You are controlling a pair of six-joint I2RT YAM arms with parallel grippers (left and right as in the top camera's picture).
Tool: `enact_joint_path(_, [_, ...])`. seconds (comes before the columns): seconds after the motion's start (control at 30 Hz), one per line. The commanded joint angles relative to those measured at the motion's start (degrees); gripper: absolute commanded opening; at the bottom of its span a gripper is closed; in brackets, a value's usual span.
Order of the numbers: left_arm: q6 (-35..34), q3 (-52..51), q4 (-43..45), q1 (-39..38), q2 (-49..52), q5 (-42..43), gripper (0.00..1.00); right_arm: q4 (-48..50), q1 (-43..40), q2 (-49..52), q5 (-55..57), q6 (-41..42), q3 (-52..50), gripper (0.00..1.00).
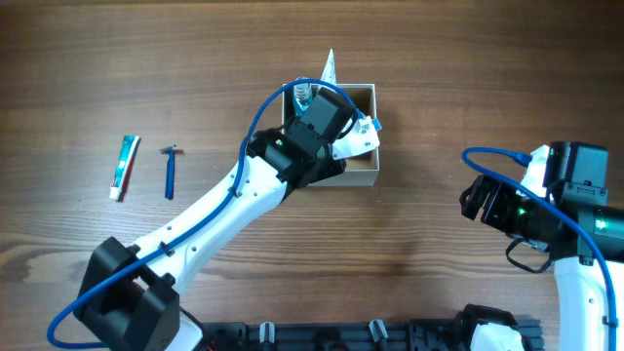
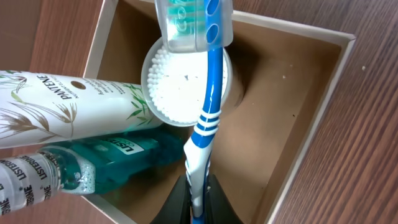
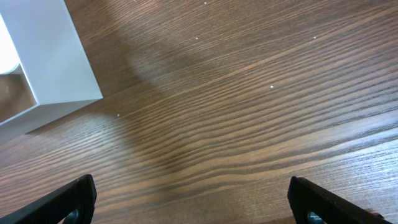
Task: Pack container
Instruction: 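Carry the toothbrush into the box and release it, then grasp the blue razor with the left gripper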
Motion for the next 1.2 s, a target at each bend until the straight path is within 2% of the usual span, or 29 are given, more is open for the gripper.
enact_joint_path(0.0, [0.55,0.33,0.13,-0.35,-0.44,1.6,0.04,0.15,-0.02,0.11,-1.14,-1.07,0.02,1.0])
enact_joint_path(0.27, [-2.19,0.22,-1.36,-0.31,1.77,1.6,0.06,0.2,-0.02,0.11,-1.11,-1.07,0.02,1.0])
enact_joint_path(0.3, [-2.19,0.22,-1.73,-0.31,1.77,1.62,0.15,0.22,-0.02,0.11,-1.11,-1.05,0.02,1.0])
enact_joint_path(0.33, [-2.19,0.22,-2.16,-0.31,1.77,1.6,0.31,0.22,-0.02,0.11,-1.11,-1.05,0.02,1.0])
enact_joint_path(0.4, [-2.19,0.22,-2.82,-0.31,1.77,1.6,0.41,0.28,-0.02,0.11,-1.11,-1.05,0.02,1.0])
enact_joint_path(0.43, [-2.19,0.22,-2.99,-0.31,1.77,1.6,0.53,0.28,-0.02,0.11,-1.11,-1.07,0.02,1.0])
enact_joint_path(0.53, [-2.21,0.28,-2.95,-0.31,0.92,1.51,0.62,0.31,-0.02,0.11,-1.11,-1.07,0.02,1.0])
enact_joint_path(0.6, [-6.36,1.36,-3.02,-0.31,-0.96,-0.72,0.68,0.35,-0.02,0.11,-1.11,-1.07,0.02,1.0])
enact_joint_path(0.7, [-17.44,4.87,-4.61,0.02,-5.53,-6.21,0.86,0.37,-0.02,0.11,-1.11,-1.05,0.02,1.0])
enact_joint_path(0.73, [-20.33,6.29,-5.92,0.63,-7.34,-7.72,0.97,0.37,-0.02,0.11,-1.14,-1.05,0.02,1.0])
enact_joint_path(0.77, [-23.34,7.96,-8.15,2.1,-9.73,-8.9,1.0,0.5,-0.02,0.11,-1.14,-1.07,0.02,1.0])
enact_joint_path(0.87, [-29.2,9.27,-12.46,9.25,-15.54,-8.7,1.0,0.5,-0.02,0.11,-1.14,-1.05,0.02,1.0])
enact_joint_path(0.97, [-41.03,9.25,-16.9,26.6,-17.94,-5.22,1.0,0.5,-0.02,0.11,-1.14,-1.03,0.02,1.0])
enact_joint_path(1.07, [-48.76,9.18,-17.35,43.56,-13.66,7.67,1.0,0.5,-0.02,0.11,-1.14,-1.05,0.02,1.0])
enact_joint_path(1.17, [-49.72,9.18,-18.03,51.6,-5.64,10.64,1.0,0.5,-0.02,0.11,-1.14,-1.03,0.02,1.0])
